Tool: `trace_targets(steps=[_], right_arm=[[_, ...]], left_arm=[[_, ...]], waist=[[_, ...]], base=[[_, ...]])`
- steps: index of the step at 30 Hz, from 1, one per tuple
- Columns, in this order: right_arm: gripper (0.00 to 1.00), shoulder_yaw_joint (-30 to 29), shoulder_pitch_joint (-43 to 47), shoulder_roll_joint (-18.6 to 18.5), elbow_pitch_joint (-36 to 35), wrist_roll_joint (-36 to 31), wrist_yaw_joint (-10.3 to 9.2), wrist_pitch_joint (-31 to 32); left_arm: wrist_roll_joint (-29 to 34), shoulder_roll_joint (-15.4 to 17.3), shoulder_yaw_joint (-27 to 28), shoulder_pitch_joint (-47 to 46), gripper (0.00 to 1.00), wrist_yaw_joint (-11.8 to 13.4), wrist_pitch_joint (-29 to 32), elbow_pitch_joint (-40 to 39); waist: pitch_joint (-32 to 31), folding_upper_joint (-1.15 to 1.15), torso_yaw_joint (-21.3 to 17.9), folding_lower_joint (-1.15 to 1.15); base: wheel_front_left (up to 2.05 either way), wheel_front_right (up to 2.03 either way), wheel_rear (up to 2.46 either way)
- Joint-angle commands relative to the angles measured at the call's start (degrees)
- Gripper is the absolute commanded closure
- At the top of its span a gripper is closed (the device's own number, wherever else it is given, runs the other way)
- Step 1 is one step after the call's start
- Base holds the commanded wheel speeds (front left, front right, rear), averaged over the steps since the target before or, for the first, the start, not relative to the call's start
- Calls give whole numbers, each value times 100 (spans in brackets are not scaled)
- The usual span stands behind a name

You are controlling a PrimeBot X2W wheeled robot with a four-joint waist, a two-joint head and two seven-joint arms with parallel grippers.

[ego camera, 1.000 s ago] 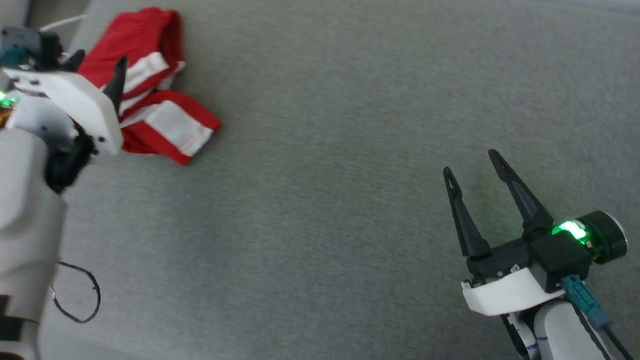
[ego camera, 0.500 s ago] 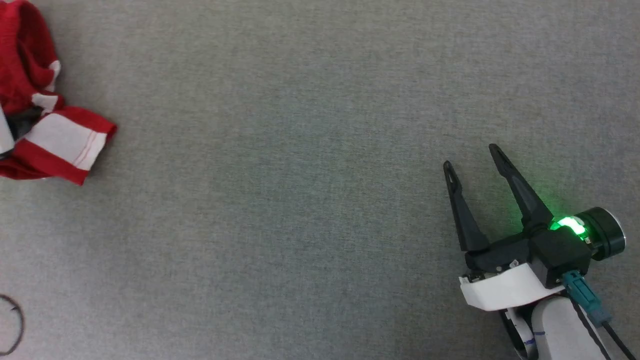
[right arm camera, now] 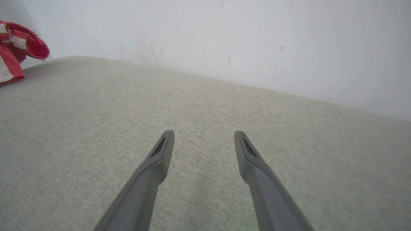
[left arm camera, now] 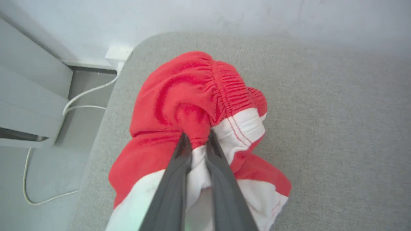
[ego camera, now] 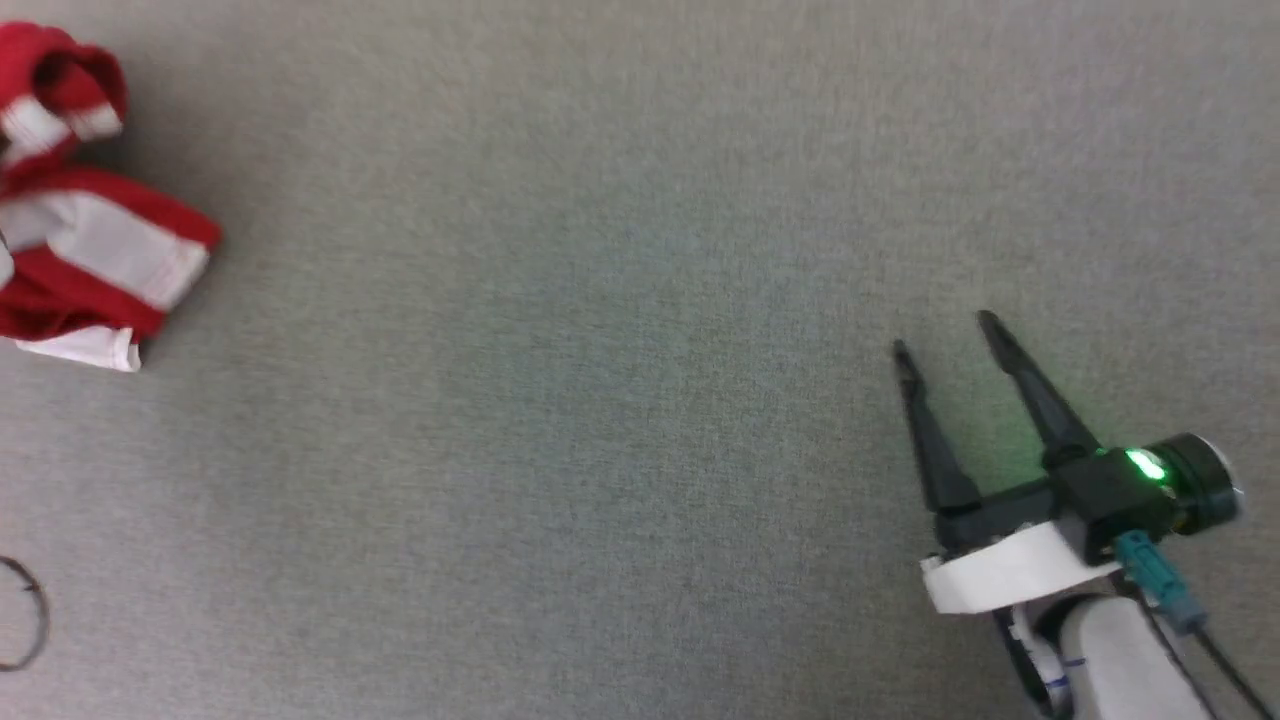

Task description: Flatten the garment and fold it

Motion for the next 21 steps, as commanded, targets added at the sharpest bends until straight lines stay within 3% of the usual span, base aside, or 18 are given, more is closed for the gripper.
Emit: trace_targets(steps=[1,6,11,16,21], right_arm=[[0,-171,53,8,56,15,-13,-26],[0,-723,91,24,263,-23,-13,-26],[0,-1014,221,30,377,-75,-13,-26],[0,-1119,386,31,411,47,-13,-27],[0,-1004,439,32,387,164,-13,-27]], left_arm=[[122,49,-65,-100,100,-37,-240,-62],[535,16,-321,-235,100,-37,-1338,-201],[743,-227,-561,-245,100,-32,-1964,-559],[952,-667,-795,-68,100,84,-2400,-1167],[1102,-1265,-1139,256,100,357,-2534,-1959]], waist=[[-591,0,75,0],[-1275,0,16,0],[-1881,0,-92,0],[-2316,0,-288,0],[-2428,0,-623,0]], base=[[0,0,0],[0,0,0],[0,0,0],[0,0,0],[0,0,0]])
